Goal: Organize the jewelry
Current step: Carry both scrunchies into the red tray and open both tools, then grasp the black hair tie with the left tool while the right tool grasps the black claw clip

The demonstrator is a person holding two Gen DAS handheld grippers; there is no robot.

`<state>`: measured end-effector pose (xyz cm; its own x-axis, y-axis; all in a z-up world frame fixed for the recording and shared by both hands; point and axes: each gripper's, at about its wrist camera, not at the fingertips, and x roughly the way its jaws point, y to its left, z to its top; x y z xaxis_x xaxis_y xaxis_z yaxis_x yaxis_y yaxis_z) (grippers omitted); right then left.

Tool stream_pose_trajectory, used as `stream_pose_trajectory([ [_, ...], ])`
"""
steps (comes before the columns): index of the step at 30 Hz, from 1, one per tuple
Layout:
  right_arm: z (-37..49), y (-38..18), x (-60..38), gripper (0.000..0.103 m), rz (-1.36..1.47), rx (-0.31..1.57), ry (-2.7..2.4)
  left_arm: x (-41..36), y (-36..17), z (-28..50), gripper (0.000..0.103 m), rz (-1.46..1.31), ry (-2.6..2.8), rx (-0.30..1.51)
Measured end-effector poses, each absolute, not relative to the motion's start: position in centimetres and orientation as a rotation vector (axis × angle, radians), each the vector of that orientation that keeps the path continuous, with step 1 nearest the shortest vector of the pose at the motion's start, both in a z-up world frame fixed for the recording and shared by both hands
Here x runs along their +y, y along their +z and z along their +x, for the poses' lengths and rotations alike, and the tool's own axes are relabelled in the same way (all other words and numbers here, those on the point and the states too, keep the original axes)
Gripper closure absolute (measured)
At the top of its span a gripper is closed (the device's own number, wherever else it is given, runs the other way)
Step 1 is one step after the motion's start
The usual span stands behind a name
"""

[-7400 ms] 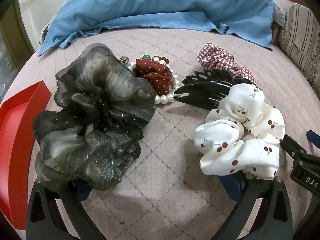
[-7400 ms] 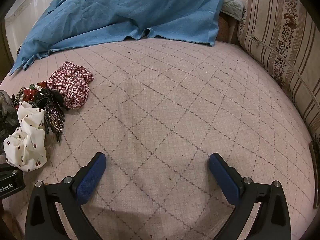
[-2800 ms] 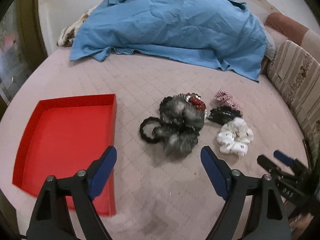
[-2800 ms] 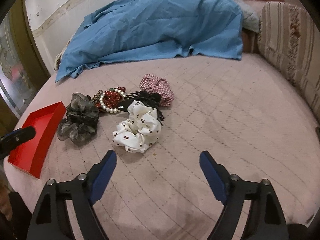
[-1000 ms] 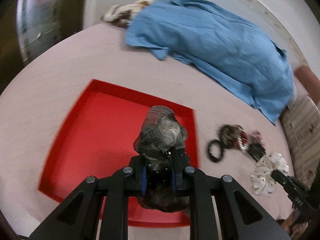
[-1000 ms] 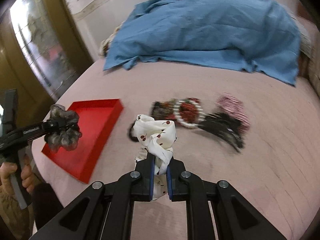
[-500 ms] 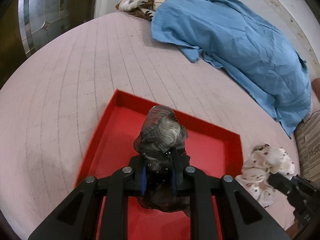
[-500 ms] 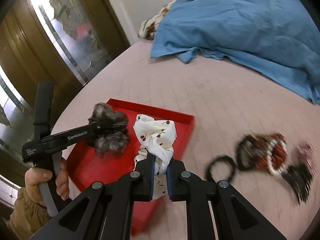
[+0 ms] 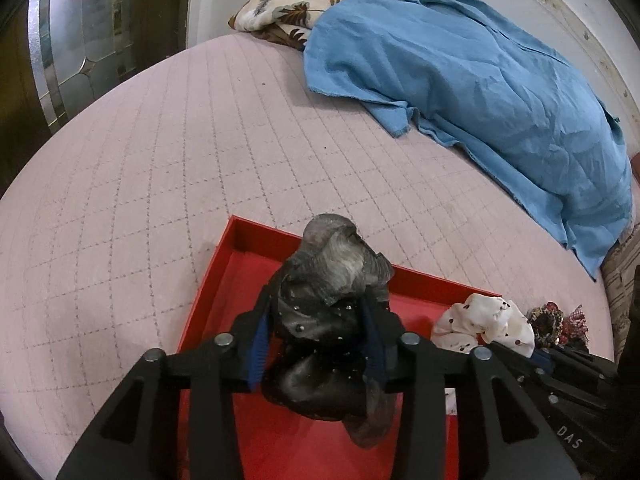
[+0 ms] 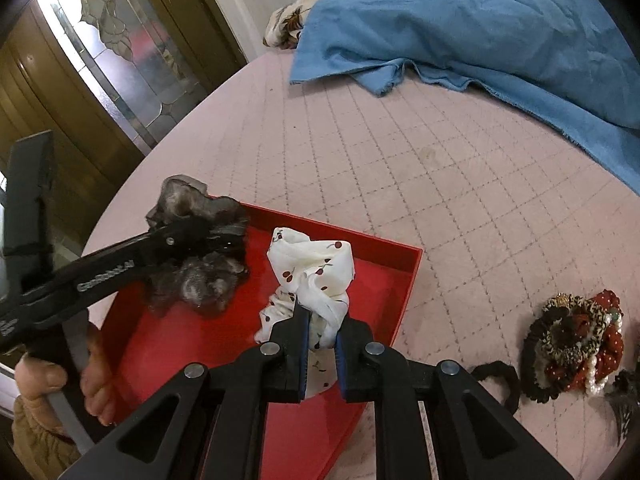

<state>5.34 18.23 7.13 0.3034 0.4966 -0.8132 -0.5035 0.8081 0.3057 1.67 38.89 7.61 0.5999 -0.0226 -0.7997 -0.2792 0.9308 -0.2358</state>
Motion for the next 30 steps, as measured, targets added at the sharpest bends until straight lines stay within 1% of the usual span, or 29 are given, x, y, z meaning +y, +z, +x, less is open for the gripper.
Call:
stream_pose_trajectory([
  [1,5.4,7.1,18.2,0.077,-0.009,1.074,0.663,39.0,7.7,1.6,0.059,-0.367,0.153,0.920],
  [2,5.4,7.1,18.2,0.071,-0.009,1.072,0.663,39.1,7.8,1.5,0.056,-0.376,0.155,0.917],
  [3,5.4,7.1,18.1,0.059,-0.008,1.068,0.662,39.2,8.0,1.4,0.053,-0.384,0.156,0.912],
  [4,5.3,7.3,18.1,0.052,-0.005,1.061,0.660,39.4,8.2,1.2,0.052,-0.393,0.158,0.903],
  [6,5.0,7.8,17.8,0.048,-0.006,1.044,0.656,39.6,8.7,0.8,0.048,-0.406,0.161,0.891],
  [8,5.0,8.1,17.6,0.048,-0.006,1.039,0.656,39.8,9.3,0.3,0.045,-0.422,0.168,0.873],
  [12,4.3,9.1,16.3,0.040,0.018,1.024,0.645,39.6,10.8,-1.2,0.044,-0.411,0.206,0.843],
  [16,2.6,9.9,14.1,0.040,0.049,1.022,0.636,38.3,12.3,-3.3,0.042,-0.355,0.244,0.822],
  [18,1.3,10.1,12.7,0.039,0.063,1.022,0.632,37.3,13.0,-4.4,0.037,-0.326,0.251,0.813],
  [19,0.9,10.2,12.1,0.038,0.066,1.021,0.628,36.5,13.3,-5.1,0.037,-0.306,0.252,0.810],
  [22,-1.2,10.4,9.5,0.035,0.069,1.016,0.604,34.6,14.1,-6.3,0.036,-0.261,0.236,0.812],
  [30,-5.3,9.4,-1.2,0.034,0.120,1.019,0.444,27.9,15.1,-7.3,0.034,-0.190,0.126,0.832],
])
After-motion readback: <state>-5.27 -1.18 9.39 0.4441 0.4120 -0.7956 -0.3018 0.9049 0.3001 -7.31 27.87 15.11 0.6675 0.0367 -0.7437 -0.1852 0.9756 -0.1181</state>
